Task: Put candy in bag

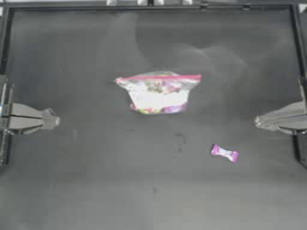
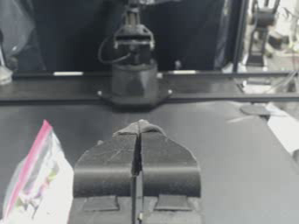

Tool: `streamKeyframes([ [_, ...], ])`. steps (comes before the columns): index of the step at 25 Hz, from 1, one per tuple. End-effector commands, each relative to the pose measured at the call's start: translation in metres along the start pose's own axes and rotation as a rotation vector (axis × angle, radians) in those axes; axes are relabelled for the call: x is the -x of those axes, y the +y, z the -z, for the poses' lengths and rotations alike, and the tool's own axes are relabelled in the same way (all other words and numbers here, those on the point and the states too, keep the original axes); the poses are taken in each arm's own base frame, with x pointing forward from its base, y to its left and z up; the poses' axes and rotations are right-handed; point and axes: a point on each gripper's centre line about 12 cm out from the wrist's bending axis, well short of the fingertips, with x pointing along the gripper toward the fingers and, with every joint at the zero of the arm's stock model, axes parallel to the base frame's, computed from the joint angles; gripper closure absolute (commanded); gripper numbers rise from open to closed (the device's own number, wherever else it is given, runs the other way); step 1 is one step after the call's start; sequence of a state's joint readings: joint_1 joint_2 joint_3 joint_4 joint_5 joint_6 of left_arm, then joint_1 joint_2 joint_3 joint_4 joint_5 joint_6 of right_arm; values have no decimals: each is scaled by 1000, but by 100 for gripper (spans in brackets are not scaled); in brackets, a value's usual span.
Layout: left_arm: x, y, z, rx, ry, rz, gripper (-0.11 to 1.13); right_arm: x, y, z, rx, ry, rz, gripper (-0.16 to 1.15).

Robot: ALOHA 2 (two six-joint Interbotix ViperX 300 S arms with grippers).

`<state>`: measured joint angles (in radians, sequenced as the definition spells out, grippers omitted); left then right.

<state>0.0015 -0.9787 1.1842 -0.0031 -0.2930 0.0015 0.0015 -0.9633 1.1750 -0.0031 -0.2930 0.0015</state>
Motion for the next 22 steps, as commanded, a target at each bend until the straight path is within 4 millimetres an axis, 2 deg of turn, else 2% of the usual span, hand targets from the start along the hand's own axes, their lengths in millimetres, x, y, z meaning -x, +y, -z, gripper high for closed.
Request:
streamKeyframes([
  [1, 2, -1, 2, -36, -6, 9, 105, 0, 0, -3, -15, -25, -1, 105],
  [5, 3, -2, -1, -61, -20, 13, 95, 1, 0, -7, -15, -66, 0, 91],
  [10, 3, -2, -1, -58, -19, 13, 95, 1, 1, -6, -5, -67, -3, 91],
  [13, 2, -2, -1, -52, -17, 10, 87, 0, 1, -3, 10, -54, -8, 84],
  [15, 0, -2, 0, -53, -11, 10, 69, 0, 2, -2, 18, -57, -12, 71],
  [20, -7, -2, 1, -44, 15, 10, 12, 0, 2, -2, 14, -60, -11, 15],
  [22, -12, 0, 3, -36, 35, -1, -4, 0, 2, -3, 11, -63, -10, -3],
])
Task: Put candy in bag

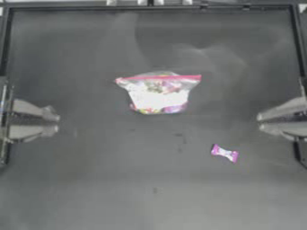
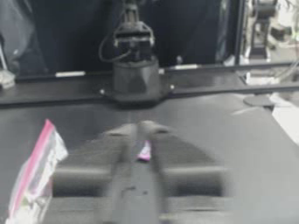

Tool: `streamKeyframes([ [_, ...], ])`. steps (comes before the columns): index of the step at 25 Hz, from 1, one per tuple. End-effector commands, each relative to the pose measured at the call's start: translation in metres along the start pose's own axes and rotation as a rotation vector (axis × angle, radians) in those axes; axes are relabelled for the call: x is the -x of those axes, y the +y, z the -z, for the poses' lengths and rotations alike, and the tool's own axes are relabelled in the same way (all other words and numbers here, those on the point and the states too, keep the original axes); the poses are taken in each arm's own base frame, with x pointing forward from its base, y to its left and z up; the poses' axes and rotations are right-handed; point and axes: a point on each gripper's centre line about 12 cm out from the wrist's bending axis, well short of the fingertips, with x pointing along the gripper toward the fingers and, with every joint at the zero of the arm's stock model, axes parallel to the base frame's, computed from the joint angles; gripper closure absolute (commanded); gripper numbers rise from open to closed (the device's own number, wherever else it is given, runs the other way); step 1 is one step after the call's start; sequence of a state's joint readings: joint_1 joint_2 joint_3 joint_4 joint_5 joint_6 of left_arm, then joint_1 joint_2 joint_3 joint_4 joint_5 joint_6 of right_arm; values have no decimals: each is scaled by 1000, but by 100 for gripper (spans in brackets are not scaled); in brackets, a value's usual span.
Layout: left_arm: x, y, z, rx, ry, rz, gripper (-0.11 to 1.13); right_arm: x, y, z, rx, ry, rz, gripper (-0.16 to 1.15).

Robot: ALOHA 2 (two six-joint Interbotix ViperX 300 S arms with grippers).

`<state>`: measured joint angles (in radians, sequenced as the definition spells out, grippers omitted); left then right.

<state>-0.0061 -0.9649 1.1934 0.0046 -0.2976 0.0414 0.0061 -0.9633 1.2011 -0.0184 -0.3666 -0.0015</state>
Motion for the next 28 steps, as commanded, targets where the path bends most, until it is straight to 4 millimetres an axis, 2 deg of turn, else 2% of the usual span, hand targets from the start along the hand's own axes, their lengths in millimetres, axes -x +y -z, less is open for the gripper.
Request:
streamKeyframes([
  [1, -13, 4, -2, 15, 30, -19, -5, -2, 0, -5, -6, -12, 2, -6],
  [4, -16, 11, 1, 25, 65, -51, 2, -3, -2, -5, -3, -1, 10, -3],
  [16, -25, 42, 17, 51, 257, -184, 1, -21, -20, -22, -35, 230, 94, -2],
  [28, -29, 64, 41, 41, 366, -267, 1, -76, -52, -38, 30, 507, 180, -1],
])
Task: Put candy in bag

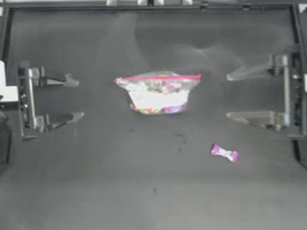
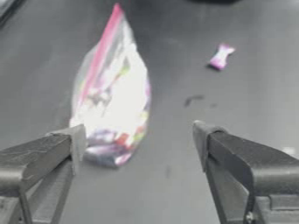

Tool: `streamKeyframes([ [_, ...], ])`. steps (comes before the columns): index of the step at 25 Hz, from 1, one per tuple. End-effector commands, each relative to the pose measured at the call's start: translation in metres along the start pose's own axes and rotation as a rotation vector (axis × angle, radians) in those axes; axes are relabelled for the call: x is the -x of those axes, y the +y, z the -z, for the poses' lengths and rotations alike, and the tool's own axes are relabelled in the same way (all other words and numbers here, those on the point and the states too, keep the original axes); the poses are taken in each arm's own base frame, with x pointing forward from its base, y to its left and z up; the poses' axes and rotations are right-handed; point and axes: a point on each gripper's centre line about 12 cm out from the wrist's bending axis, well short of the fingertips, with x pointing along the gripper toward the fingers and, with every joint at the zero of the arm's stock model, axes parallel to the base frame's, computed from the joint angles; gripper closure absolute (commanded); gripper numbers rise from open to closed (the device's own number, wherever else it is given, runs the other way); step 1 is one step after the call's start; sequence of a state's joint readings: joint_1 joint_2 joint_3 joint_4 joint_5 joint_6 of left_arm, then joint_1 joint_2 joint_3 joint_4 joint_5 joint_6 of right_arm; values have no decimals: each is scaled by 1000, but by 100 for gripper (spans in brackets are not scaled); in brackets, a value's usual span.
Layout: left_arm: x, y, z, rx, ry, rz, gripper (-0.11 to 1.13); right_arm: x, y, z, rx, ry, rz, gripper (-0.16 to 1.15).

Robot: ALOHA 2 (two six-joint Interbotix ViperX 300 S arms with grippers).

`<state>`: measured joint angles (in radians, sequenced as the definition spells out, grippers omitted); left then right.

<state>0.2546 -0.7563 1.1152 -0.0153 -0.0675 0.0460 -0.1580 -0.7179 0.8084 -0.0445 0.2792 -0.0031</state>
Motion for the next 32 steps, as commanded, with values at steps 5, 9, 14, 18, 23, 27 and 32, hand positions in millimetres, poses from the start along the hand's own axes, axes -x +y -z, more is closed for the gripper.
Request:
streamKeyframes([
  [5, -10, 10, -2, -3, 28, -38, 1, -28, -10, -39, 69, 127, 43, -1],
  [9, -13, 14, 0, -9, 42, -54, 1, -43, -13, -51, 89, 212, 53, -1],
  [14, -21, 19, 3, -13, 71, -66, 1, -65, -17, -58, 113, 287, 60, -1],
  [18, -26, 21, 9, -9, 96, -71, 1, -84, -25, -62, 142, 329, 65, -1],
  [23, -32, 21, 12, -9, 103, -71, 1, -112, -36, -60, 153, 373, 56, -1],
  [27, -39, 23, 16, -6, 99, -79, 1, -128, -43, -60, 154, 386, 43, -1],
  [32, -50, 29, 24, -1, 100, -96, 1, -146, -47, -62, 176, 406, 27, -1],
])
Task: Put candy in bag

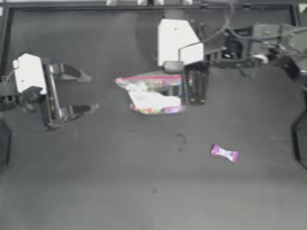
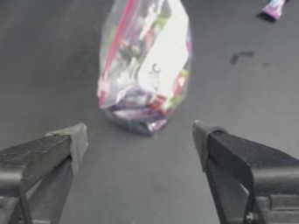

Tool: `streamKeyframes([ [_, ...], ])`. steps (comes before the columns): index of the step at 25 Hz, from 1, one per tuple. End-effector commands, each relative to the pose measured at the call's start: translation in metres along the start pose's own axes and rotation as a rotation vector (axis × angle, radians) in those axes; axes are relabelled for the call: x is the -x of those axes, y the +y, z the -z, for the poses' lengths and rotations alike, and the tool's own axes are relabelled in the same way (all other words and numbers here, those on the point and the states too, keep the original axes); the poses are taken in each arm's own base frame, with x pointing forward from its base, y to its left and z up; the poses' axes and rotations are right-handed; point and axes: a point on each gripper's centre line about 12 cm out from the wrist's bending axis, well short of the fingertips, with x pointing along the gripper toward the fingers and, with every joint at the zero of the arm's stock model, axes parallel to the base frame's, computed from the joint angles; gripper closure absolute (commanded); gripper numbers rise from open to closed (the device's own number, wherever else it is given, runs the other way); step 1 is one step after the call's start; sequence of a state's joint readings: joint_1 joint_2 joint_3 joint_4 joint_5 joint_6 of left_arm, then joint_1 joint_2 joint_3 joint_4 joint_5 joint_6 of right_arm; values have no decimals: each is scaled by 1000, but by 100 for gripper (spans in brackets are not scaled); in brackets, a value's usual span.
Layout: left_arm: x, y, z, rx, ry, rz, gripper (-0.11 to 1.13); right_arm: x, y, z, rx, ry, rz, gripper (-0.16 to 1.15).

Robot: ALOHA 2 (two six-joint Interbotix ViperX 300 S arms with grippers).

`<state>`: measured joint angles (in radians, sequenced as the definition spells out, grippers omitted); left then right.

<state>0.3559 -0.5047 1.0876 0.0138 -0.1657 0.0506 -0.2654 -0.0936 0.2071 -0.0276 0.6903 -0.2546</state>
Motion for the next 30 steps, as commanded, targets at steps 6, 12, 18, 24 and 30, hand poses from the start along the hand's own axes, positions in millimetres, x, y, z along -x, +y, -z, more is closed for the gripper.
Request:
streamKeyframes([
  [6, -9, 13, -2, 10, -46, -44, 1, -10, -7, -23, 27, 0, -6, -1],
  [12, -10, 17, 8, 0, -29, -61, 1, -29, -9, -27, 54, 21, -12, -1],
  [18, -14, 18, 17, 5, -10, -67, 1, -51, -14, -34, 85, 60, -21, -1],
  [24, -15, 18, 21, 5, -13, -67, 1, -73, -14, -39, 103, 109, -42, -1],
  [30, -14, 18, 24, 5, -6, -66, 1, -87, -14, -42, 122, 129, -59, -1],
])
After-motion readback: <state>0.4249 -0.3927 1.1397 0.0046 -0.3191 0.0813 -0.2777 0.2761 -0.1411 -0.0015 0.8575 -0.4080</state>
